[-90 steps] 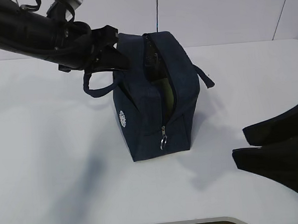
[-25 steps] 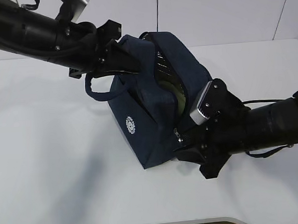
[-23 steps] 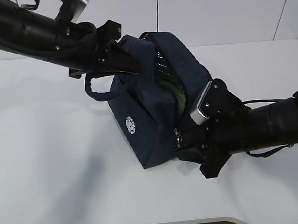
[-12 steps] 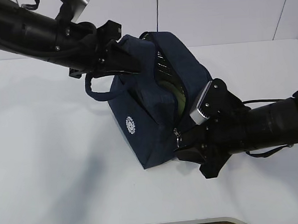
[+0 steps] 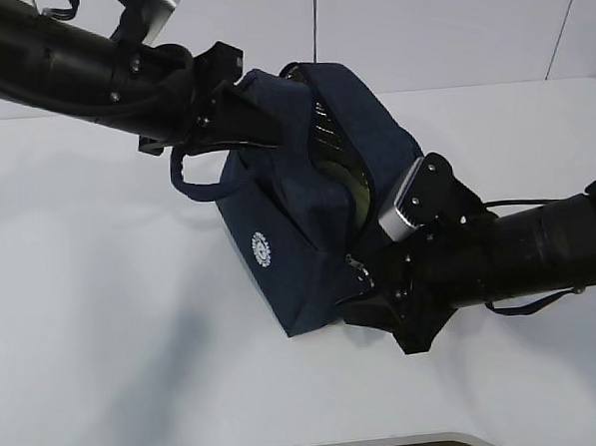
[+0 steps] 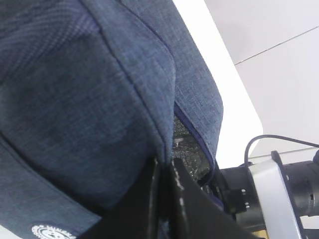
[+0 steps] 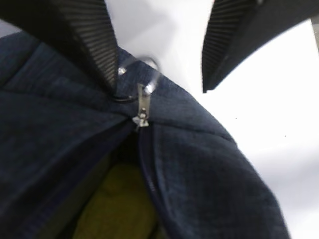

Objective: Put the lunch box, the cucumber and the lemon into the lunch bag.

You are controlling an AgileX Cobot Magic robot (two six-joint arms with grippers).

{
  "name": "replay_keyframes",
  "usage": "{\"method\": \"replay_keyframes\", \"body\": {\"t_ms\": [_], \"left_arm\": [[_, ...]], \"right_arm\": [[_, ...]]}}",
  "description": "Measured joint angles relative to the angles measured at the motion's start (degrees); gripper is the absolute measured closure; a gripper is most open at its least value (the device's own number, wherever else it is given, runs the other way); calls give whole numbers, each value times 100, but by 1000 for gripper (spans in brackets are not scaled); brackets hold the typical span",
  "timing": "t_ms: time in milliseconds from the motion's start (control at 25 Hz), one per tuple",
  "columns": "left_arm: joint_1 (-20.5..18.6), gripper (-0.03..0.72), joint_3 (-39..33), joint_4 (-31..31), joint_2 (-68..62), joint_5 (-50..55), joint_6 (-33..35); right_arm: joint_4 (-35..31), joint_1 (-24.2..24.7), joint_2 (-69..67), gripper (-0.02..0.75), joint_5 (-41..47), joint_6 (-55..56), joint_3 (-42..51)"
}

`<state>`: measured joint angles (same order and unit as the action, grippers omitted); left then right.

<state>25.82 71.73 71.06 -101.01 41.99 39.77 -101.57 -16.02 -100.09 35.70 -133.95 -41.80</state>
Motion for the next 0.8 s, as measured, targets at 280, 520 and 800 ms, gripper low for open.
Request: {"method": "replay_keyframes", "body": {"t_ms": [280,520,800], "left_arm": [[0,700,0,0,0,0,26],[0,700,0,0,0,4,39],[0,700,0,0,0,4,39]], "right_arm": [[0,0,0,237,83,38,0],[0,0,-9,238,51,38,-82],[0,0,-9,344,-78,38,-239]]}}
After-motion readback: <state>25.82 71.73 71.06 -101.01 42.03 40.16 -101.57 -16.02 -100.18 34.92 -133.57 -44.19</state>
